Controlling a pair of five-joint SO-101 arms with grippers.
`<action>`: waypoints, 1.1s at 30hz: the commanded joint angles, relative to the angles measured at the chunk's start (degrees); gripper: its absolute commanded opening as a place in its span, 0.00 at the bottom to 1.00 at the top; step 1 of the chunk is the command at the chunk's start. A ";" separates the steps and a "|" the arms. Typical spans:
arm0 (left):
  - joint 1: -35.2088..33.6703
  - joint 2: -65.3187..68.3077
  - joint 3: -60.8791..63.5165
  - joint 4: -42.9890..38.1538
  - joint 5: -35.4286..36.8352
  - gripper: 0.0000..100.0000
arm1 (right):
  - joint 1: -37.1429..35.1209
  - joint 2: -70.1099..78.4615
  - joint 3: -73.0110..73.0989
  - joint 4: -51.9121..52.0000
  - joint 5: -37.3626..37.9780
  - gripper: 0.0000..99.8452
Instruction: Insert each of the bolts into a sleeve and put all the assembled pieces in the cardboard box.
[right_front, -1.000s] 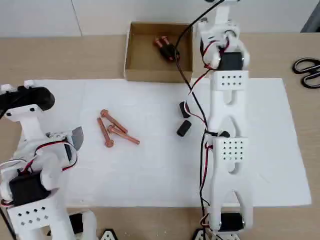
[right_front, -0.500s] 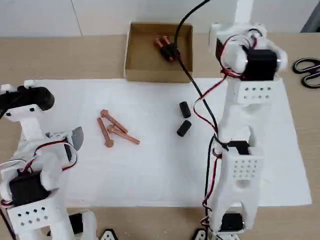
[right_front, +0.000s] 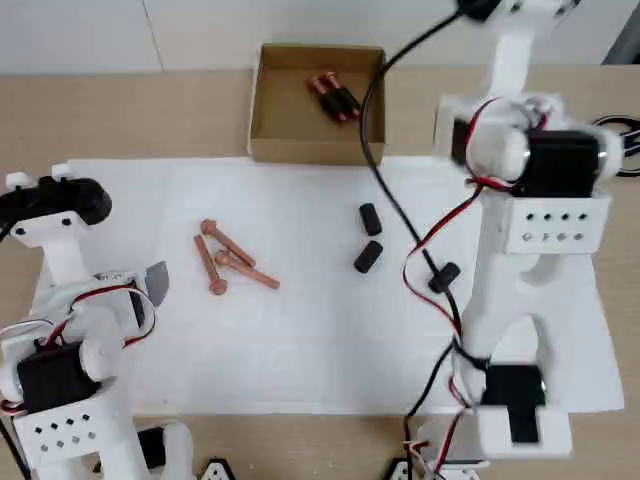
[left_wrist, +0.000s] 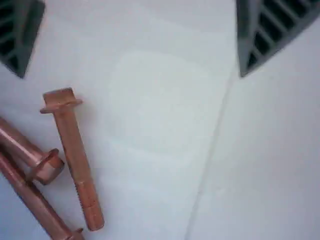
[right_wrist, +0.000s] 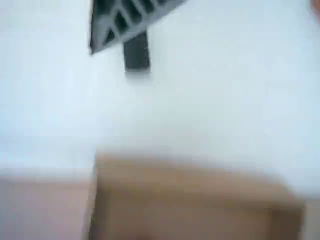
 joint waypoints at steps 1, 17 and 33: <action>-0.18 -0.88 -0.22 0.18 -0.44 0.26 | 0.92 -10.07 19.08 -0.04 0.44 0.19; -0.18 -0.88 -0.13 0.18 -0.44 0.26 | 4.79 -16.48 64.44 -15.87 0.18 0.19; 0.00 -0.88 3.30 -0.18 -0.44 0.26 | 4.35 -15.87 64.70 -24.66 -17.76 0.19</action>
